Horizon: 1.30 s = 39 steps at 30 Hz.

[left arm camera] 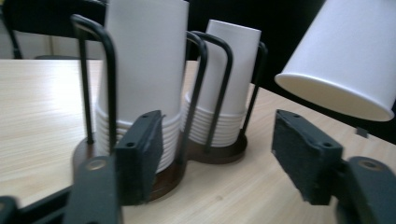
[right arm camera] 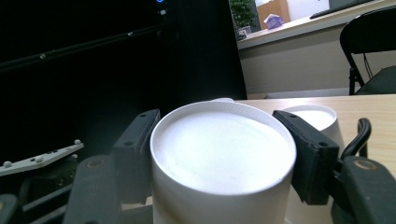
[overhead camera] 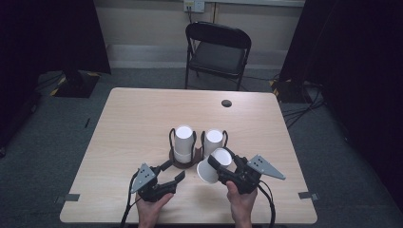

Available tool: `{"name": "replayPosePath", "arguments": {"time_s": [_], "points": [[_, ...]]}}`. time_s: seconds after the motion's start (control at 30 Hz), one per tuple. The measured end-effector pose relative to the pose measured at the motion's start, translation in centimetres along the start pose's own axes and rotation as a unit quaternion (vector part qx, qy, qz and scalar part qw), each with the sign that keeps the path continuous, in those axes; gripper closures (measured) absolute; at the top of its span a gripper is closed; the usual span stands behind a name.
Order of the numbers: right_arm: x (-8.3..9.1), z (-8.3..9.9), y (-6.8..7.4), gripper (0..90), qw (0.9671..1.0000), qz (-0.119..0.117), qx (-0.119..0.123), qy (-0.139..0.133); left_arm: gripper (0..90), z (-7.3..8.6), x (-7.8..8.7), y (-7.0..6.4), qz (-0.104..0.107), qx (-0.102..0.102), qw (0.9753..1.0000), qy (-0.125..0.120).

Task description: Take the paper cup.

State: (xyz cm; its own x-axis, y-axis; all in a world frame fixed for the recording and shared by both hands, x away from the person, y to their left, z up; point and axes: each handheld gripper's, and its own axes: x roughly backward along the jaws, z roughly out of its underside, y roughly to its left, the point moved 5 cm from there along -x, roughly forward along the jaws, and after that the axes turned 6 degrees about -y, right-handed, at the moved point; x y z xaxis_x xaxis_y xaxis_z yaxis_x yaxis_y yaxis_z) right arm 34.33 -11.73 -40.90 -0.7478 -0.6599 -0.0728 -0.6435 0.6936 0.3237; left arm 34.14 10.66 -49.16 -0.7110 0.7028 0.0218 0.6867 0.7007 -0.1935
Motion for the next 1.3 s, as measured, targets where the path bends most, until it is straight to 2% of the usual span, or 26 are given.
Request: {"name": "replayPosePath", "arguments": {"time_s": [0.07,0.2,0.33,0.43,0.5,0.57,0.67,0.7,0.8,0.93,1.0,1.17,1.3], "points": [[0.1,0.2,0.0,34.4,1.0000,0.002,-0.004,-0.003,36.4,0.1,-0.2,-0.2,0.004,-0.002,1.0000,0.001],[0.4,0.2,-0.2,34.5,0.9994,-0.011,-0.030,-0.016,39.1,0.0,-0.3,-0.8,0.018,-0.010,0.9998,-0.004],[0.7,0.1,0.0,34.5,0.9981,-0.026,-0.049,-0.028,40.5,-0.1,-0.5,-1.5,0.037,-0.008,0.9992,-0.015],[0.7,0.3,0.4,34.5,0.9960,-0.043,-0.070,-0.034,42.3,-0.2,-0.7,-2.0,0.050,-0.009,0.9984,-0.025],[0.6,0.5,0.7,34.5,0.9941,-0.058,-0.084,-0.037,43.3,-0.3,-0.8,-2.4,0.072,-0.005,0.9968,-0.035],[0.5,0.7,1.0,34.5,0.9926,-0.065,-0.096,-0.037,45.7,-0.3,-0.9,-2.6,0.075,-0.008,0.9963,-0.041],[0.3,0.9,1.2,34.5,0.9895,-0.081,-0.113,-0.039,54.5,-0.5,-0.9,-2.9,0.093,-0.004,0.9944,-0.051],[0.3,0.9,1.3,34.5,0.9882,-0.086,-0.121,-0.039,56.0,-0.5,-1.0,-2.9,0.092,-0.003,0.9943,-0.054],[0.2,1.0,1.4,34.5,0.9863,-0.094,-0.130,-0.040,57.5,-0.6,-1.1,-3.1,0.101,0.003,0.9929,-0.063],[0.0,1.2,1.6,34.5,0.9823,-0.107,-0.149,-0.038,59.8,-0.8,-1.4,-3.4,0.115,-0.004,0.9909,-0.069],[-0.1,1.3,1.6,34.5,0.9820,-0.108,-0.151,-0.035,64.1,-1.0,-1.6,-3.5,0.123,-0.004,0.9896,-0.076],[-0.3,1.4,1.9,34.5,0.9779,-0.120,-0.168,-0.033,68.3,-1.3,-1.8,-3.6,0.126,-0.005,0.9884,-0.085],[-0.5,1.6,2.0,34.5,0.9765,-0.125,-0.173,-0.029,70.8,-1.5,-1.7,-3.6,0.115,-0.011,0.9886,-0.097]]}}
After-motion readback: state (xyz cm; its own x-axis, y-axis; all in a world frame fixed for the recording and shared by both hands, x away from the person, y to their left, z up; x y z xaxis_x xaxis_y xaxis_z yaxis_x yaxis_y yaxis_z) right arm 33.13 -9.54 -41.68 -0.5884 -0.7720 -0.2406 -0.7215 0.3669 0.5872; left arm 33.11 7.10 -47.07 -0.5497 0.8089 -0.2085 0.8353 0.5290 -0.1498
